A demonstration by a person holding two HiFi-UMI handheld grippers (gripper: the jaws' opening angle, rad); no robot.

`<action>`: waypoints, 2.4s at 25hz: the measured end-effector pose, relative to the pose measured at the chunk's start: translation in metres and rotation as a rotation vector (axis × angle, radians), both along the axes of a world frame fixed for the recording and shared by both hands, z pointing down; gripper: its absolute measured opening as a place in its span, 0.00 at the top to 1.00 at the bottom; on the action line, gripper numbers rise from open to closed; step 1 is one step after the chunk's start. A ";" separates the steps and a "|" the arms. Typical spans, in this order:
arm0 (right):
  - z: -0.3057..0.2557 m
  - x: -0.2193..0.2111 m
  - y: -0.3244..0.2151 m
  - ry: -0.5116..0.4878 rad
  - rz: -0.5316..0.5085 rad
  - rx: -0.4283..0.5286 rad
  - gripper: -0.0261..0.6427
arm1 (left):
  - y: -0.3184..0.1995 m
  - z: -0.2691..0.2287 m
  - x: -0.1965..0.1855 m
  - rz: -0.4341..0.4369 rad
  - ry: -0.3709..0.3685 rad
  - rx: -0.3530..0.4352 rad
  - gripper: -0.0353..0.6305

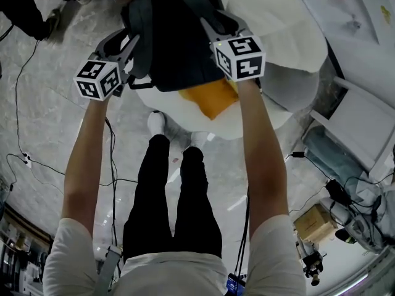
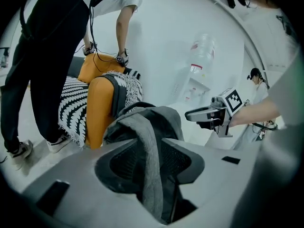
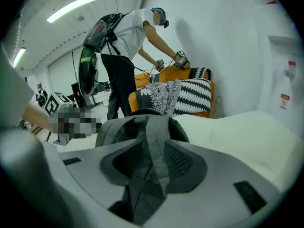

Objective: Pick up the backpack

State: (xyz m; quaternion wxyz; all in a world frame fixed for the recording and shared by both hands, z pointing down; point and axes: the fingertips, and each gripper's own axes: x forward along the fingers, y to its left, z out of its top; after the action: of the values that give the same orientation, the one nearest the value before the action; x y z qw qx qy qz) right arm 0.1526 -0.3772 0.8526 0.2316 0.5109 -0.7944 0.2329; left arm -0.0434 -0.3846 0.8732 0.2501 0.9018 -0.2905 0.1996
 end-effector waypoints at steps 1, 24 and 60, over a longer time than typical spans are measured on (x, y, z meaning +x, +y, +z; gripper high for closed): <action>0.002 0.001 -0.002 0.010 -0.003 -0.003 0.77 | 0.000 0.005 0.001 0.005 -0.004 -0.005 0.74; 0.045 0.001 -0.044 0.096 -0.098 -0.117 0.61 | -0.012 0.025 0.036 0.117 -0.005 -0.010 0.79; -0.033 -0.022 0.026 0.048 -0.044 -0.123 0.89 | 0.034 -0.050 0.022 0.051 0.013 -0.029 0.89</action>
State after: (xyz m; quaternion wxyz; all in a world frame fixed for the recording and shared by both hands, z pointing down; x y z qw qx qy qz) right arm 0.1307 -0.3515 0.8195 0.2867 0.4835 -0.7839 0.2637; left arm -0.0211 -0.3507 0.8228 0.2598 0.9066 -0.2627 0.2041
